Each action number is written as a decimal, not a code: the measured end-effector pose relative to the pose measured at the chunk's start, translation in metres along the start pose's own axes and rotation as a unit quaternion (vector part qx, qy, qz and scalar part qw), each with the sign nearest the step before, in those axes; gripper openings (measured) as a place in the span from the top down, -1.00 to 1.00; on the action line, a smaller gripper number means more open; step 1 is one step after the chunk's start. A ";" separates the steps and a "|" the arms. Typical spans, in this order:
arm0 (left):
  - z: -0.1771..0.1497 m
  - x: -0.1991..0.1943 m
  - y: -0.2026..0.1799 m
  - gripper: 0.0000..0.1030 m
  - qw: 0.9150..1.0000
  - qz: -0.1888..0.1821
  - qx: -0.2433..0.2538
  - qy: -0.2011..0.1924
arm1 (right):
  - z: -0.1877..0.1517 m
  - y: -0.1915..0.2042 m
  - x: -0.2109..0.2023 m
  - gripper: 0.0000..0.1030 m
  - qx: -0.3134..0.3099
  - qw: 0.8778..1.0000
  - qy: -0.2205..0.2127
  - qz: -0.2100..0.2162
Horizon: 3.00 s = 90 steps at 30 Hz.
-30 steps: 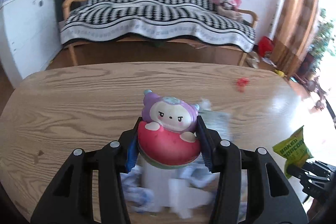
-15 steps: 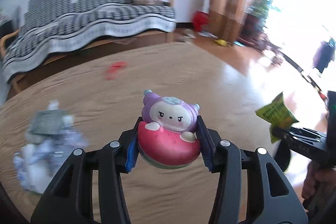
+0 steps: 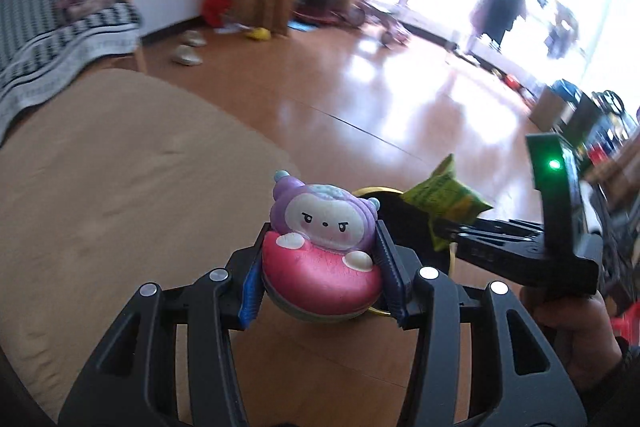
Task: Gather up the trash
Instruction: 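Carry the plush toy and snack bag to the bin and release both, then move both tools back over the remaining trash on the table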
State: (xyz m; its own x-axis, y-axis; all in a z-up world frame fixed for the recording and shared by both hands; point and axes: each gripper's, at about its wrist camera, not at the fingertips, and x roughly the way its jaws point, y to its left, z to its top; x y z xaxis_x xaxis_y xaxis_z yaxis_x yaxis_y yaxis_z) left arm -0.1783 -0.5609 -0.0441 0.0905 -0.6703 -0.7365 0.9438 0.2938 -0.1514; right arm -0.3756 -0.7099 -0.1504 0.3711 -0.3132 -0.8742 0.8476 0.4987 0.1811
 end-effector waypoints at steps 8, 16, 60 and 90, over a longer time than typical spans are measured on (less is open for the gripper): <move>0.004 0.061 -0.035 0.07 0.999 -0.020 0.035 0.036 | -0.008 -0.047 0.034 0.36 0.037 0.998 0.052 -0.015; 0.016 0.088 -0.035 0.07 0.998 -0.018 0.025 0.054 | -0.008 -0.054 0.039 0.36 0.050 0.997 0.051 -0.005; 0.027 -0.006 0.027 -0.81 0.999 0.016 -0.041 -0.008 | 0.003 0.014 -0.011 -0.61 0.037 0.999 -0.031 0.025; -0.272 -0.372 0.436 -0.81 0.822 0.330 -0.462 -0.031 | -0.166 0.539 -0.093 -0.61 -0.360 0.880 0.085 0.296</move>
State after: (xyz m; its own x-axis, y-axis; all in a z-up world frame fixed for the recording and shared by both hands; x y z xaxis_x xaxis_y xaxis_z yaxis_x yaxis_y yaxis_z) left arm 0.1133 0.0022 -0.0156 0.5290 -0.1812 -0.8290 0.0398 0.9812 -0.1890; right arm -0.0163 -0.2783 -0.0459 0.5530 0.2693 -0.7884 0.0410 0.9364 0.3486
